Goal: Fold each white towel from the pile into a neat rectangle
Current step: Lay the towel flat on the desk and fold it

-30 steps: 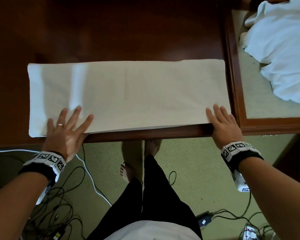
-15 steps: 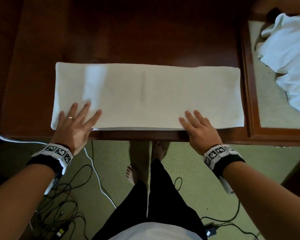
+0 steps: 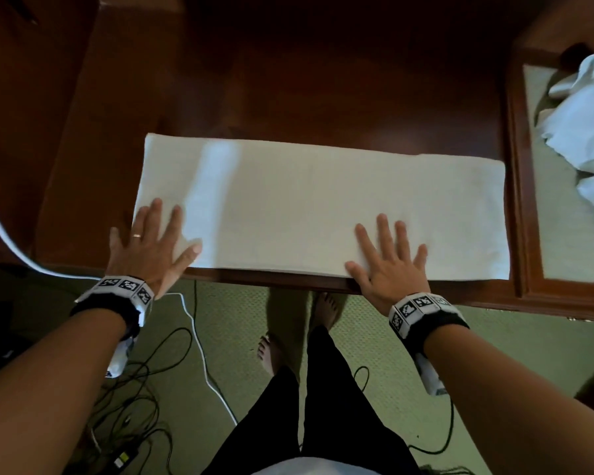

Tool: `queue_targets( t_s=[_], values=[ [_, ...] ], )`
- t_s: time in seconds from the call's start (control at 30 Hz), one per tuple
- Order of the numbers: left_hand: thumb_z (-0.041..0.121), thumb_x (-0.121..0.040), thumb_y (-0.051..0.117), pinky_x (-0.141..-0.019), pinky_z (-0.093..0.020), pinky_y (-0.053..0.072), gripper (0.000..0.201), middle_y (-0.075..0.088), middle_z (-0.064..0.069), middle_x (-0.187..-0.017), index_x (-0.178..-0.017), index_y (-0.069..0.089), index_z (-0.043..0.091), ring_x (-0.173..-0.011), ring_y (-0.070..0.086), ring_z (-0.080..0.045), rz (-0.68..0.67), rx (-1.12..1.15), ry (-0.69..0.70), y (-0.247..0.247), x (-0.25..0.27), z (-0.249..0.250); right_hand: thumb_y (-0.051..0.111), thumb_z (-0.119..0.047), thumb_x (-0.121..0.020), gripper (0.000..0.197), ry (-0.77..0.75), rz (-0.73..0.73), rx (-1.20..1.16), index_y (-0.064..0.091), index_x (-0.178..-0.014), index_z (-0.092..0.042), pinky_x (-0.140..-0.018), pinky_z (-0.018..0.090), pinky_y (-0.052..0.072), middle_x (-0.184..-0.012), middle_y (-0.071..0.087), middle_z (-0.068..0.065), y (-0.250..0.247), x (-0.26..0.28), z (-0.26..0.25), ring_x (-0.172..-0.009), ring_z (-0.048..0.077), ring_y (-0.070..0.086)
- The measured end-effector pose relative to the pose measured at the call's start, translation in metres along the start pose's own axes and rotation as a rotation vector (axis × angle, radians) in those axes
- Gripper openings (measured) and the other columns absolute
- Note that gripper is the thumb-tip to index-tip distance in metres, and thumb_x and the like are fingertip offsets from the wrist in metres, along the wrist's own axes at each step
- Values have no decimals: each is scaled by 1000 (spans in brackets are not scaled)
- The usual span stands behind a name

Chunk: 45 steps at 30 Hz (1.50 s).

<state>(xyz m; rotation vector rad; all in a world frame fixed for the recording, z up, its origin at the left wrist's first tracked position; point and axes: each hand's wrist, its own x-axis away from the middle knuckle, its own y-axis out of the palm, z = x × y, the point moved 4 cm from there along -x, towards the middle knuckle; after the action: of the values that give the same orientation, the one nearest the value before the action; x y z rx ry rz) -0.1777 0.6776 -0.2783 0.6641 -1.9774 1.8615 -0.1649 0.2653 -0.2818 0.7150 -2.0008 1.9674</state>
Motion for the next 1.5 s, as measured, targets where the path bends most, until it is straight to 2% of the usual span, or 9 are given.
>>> queue_targets(
  t_s=[0.17, 0.3, 0.43, 0.67, 0.8, 0.93, 1.13, 1.33, 1.5],
  values=[
    [71, -93, 12, -120, -60, 7, 85, 8, -16, -166, -159, 11, 18, -152, 6, -38, 205, 48, -21, -37, -13, 45, 15, -65, -93, 73, -15, 135, -83, 18, -155, -26, -118, 63, 17, -166, 3, 10, -27, -16, -20, -151, 36, 5],
    [73, -91, 10, -121, -61, 3, 80, -6, -6, -168, -159, -2, 34, -153, -6, -37, 210, 97, 199, -38, -34, 141, 23, -59, -99, 66, -159, 201, -78, 17, -157, -29, -119, 58, 10, -166, 1, 8, -39, -53, -58, -152, 34, 3],
    [79, -90, 6, -114, -73, -1, 77, -19, 4, -167, -154, -17, 45, -151, -14, -42, 202, 100, 119, -18, -46, 165, 17, -67, -97, 69, -203, 155, 14, 2, -157, -38, -122, 55, 2, -166, -13, 2, -27, -70, -21, -152, 27, -11],
    [85, -85, 1, -111, -75, 2, 81, -14, 4, -168, -154, -15, 46, -152, -10, -41, 211, 86, 84, -19, -60, 159, 11, -70, -93, 75, 287, 194, -73, 5, -158, -32, -121, 57, 1, -166, -9, 3, -30, -44, 174, -153, 22, -8],
    [80, -86, 10, -112, -76, 3, 85, -6, -2, -169, -159, 0, 39, -152, -5, -41, 212, 103, 91, -29, -59, 172, 28, -55, -94, 72, 134, 375, -87, 29, -155, -18, -120, 58, 6, -165, 9, 14, -57, -67, 121, -152, 34, 7],
    [85, -84, 4, -113, -73, 1, 83, -15, 1, -167, -155, -11, 45, -153, -11, -36, 226, 84, 156, -29, -62, 190, 23, -65, -98, 68, -158, 228, 38, 12, -158, -34, -121, 58, 5, -167, -4, 6, -50, -93, 66, -153, 31, -2],
    [88, -81, 2, -113, -73, 5, 86, -14, 3, -167, -155, -12, 46, -153, -9, -36, 258, 76, 126, -26, -64, 188, 16, -67, -97, 75, 367, 185, -191, 0, -158, -29, -123, 52, 1, -165, -16, 5, -45, -73, 182, -152, 27, -14],
    [90, -80, 0, -113, -73, 3, 88, -20, 3, -166, -153, -18, 46, -153, -12, -35, 215, 70, 118, -26, -63, 182, 15, -61, -101, 64, 76, 178, -98, -6, -157, -37, -123, 47, -2, -164, -19, 0, -4, -5, 138, -151, 20, -17],
    [92, -79, 3, -114, -72, 2, 89, -25, 5, -165, -152, -21, 46, -153, -16, -33, 148, 74, 97, -24, -56, 178, 28, -43, -105, 55, 320, 301, -252, 20, -156, -26, -122, 45, 8, -166, 3, 6, 4, 25, 165, -153, 25, 3]
  ],
)
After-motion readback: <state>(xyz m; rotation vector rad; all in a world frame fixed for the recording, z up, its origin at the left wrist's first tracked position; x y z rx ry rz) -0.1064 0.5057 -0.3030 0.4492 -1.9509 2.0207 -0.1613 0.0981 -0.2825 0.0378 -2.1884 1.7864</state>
